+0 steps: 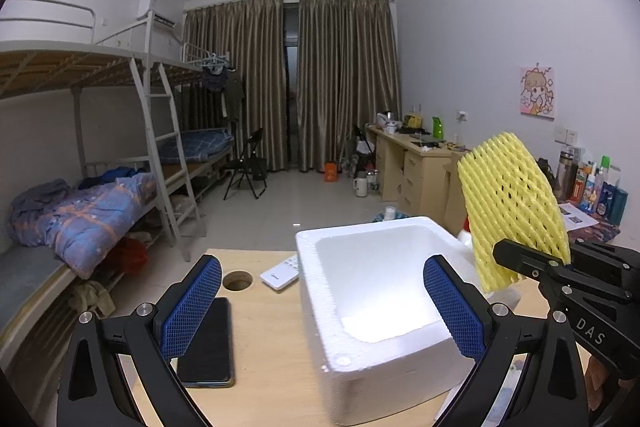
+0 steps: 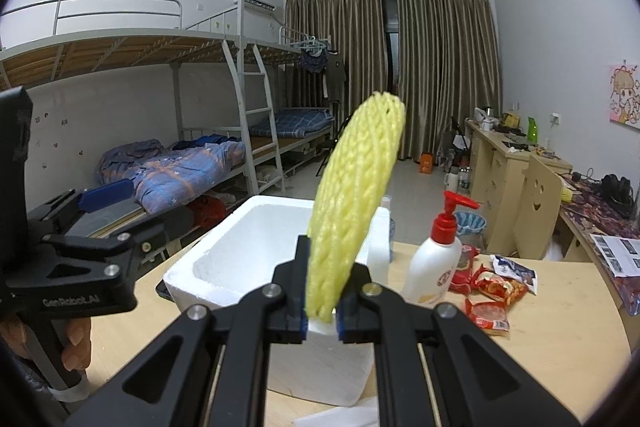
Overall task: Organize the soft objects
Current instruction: 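Lower the yellow net into the foam box and open the right gripper, then withdraw both tools from the foam box back toward the mask and tissue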
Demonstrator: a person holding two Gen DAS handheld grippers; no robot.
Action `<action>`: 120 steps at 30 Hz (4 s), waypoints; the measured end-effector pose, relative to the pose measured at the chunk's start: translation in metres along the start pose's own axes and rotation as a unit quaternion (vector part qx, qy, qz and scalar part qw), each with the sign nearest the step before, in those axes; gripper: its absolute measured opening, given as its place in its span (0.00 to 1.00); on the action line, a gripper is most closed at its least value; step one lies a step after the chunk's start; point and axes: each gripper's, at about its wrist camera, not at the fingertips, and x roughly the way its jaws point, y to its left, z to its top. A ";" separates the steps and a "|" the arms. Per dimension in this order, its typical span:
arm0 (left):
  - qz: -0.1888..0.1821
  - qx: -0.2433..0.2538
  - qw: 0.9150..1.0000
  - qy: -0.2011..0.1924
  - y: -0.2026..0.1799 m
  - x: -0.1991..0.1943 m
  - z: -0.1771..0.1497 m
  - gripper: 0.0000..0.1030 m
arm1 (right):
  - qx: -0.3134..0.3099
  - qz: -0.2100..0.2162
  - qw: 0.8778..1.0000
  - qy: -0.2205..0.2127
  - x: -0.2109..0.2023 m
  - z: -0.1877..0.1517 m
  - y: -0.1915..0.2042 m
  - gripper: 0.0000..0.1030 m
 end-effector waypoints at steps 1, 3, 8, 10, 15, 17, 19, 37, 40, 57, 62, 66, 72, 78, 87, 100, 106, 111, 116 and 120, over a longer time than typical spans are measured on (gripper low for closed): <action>0.002 0.000 1.000 0.000 0.001 0.000 0.000 0.98 | 0.000 0.002 1.000 0.001 0.002 0.000 0.000 0.12; 0.006 0.000 1.000 0.002 0.003 0.001 -0.001 0.98 | -0.001 0.002 1.000 0.003 0.005 0.001 0.002 0.12; 0.012 -0.005 1.000 0.006 0.008 0.002 -0.004 0.98 | -0.003 0.003 1.000 0.010 0.017 0.007 0.008 0.12; 0.012 -0.007 1.000 0.005 0.010 0.000 -0.004 0.98 | -0.004 0.007 1.000 0.014 0.022 0.009 0.010 0.12; 0.014 -0.009 1.000 0.000 0.011 -0.003 -0.003 0.98 | -0.011 0.012 1.000 0.016 0.028 0.009 0.018 0.13; 0.014 -0.011 1.000 -0.001 0.011 -0.004 -0.003 0.98 | -0.020 0.013 1.000 0.018 0.032 0.009 0.020 0.22; 0.015 -0.011 1.000 -0.001 0.012 -0.005 -0.003 0.98 | -0.020 0.013 1.000 0.021 0.033 0.009 0.021 0.56; 0.017 -0.011 1.000 -0.002 0.012 -0.004 0.000 0.98 | -0.006 0.002 1.000 -0.003 0.014 0.010 0.011 0.70; 0.016 -0.011 1.000 -0.005 0.012 -0.007 0.000 0.98 | -0.002 -0.003 1.000 -0.004 0.006 0.009 0.009 0.70; 0.010 -0.010 1.000 -0.026 -0.009 -0.051 0.000 0.98 | 0.018 -0.023 0.998 -0.053 -0.057 0.005 -0.003 0.99; 0.010 -0.005 1.000 -0.029 -0.016 -0.064 -0.001 0.98 | 0.017 -0.029 0.998 -0.057 -0.069 0.003 -0.002 1.00; 0.007 -0.003 0.999 -0.035 -0.023 -0.077 -0.001 0.98 | 0.018 -0.032 0.997 -0.062 -0.080 0.001 -0.001 1.00; 0.004 0.000 0.999 -0.045 -0.031 -0.093 0.001 0.98 | 0.012 -0.037 0.997 -0.071 -0.097 -0.002 -0.002 1.00; -0.008 -0.004 0.999 -0.053 -0.037 -0.115 -0.001 0.98 | 0.013 -0.045 0.996 -0.081 -0.116 -0.009 -0.003 1.00; -0.009 0.013 0.996 -0.086 -0.056 -0.148 -0.013 0.98 | 0.012 -0.050 0.994 -0.092 -0.139 -0.022 0.001 1.00; -0.020 0.012 0.996 -0.083 -0.066 -0.160 -0.041 0.98 | 0.011 -0.067 0.993 -0.100 -0.163 -0.052 0.000 1.00; -0.038 -0.021 0.996 -0.080 -0.060 -0.157 -0.051 0.98 | 0.013 -0.084 0.992 -0.095 -0.169 -0.068 -0.004 1.00; -0.041 -0.018 0.996 -0.076 -0.064 -0.153 -0.064 0.98 | 0.014 -0.092 0.992 -0.090 -0.172 -0.083 -0.006 1.00; -0.049 -0.008 0.995 -0.083 -0.072 -0.154 -0.081 0.98 | 0.015 -0.103 0.990 -0.090 -0.175 -0.098 -0.008 1.00; -0.058 -0.004 0.995 -0.079 -0.078 -0.151 -0.093 0.98 | 0.018 -0.105 0.991 -0.082 -0.174 -0.109 -0.009 1.00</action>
